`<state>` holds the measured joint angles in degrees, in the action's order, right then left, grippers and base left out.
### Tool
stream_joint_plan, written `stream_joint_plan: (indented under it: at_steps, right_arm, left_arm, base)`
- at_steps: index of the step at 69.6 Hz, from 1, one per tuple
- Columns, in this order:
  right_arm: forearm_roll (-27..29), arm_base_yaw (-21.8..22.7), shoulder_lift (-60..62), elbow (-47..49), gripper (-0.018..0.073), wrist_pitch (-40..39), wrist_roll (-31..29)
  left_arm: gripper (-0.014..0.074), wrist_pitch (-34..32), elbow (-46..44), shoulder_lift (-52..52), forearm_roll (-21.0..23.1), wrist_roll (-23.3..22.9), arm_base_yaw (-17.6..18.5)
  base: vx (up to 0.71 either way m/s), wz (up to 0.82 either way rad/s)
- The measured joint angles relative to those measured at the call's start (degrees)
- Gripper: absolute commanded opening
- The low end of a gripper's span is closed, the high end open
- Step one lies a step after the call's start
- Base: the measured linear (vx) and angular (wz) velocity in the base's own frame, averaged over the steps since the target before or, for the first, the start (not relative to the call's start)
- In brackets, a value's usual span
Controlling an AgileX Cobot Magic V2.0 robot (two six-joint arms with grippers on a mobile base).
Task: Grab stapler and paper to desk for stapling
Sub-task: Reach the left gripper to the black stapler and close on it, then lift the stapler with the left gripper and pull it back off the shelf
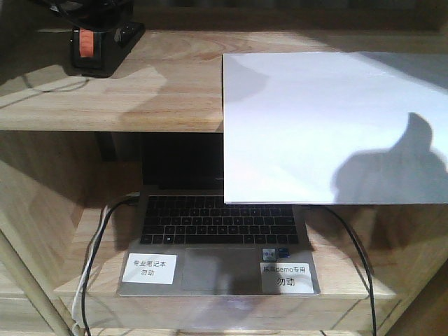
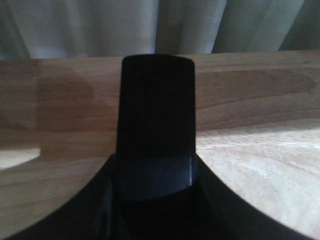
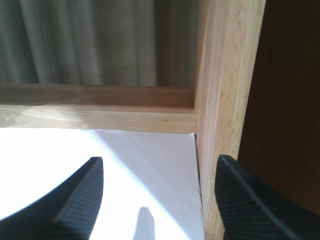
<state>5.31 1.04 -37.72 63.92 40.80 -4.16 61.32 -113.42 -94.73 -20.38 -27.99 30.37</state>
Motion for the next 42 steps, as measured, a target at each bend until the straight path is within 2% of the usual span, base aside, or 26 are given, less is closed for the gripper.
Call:
stream_joint_plan:
  at_steps: [11,25,32,42]
  right_arm:
    - [0.00,0.00,0.00,0.00,0.0453,0.00,0.00]
    - [0.00,0.00,0.00,0.00,0.0453,0.00,0.00]
    - [0.00,0.00,0.00,0.00,0.0453,0.00,0.00]
    - [0.00,0.00,0.00,0.00,0.0453,0.00,0.00]
  left_arm:
    - [-0.0007,1.19,0.18,1.20,0.54,0.60,-0.18]
    - [-0.0007,1.62,2.64,6.76,0.78,5.57,-0.18]
    - [-0.0007,-1.83,8.78,11.82,2.07,6.94,-0.18]
    - [-0.0007,-10.28,21.22,22.16,4.67,9.45,-0.18]
  base:
    - [0.00,0.00]
    - [0.00,0.00]
    - [0.00,0.00]
    - [0.00,0.00]
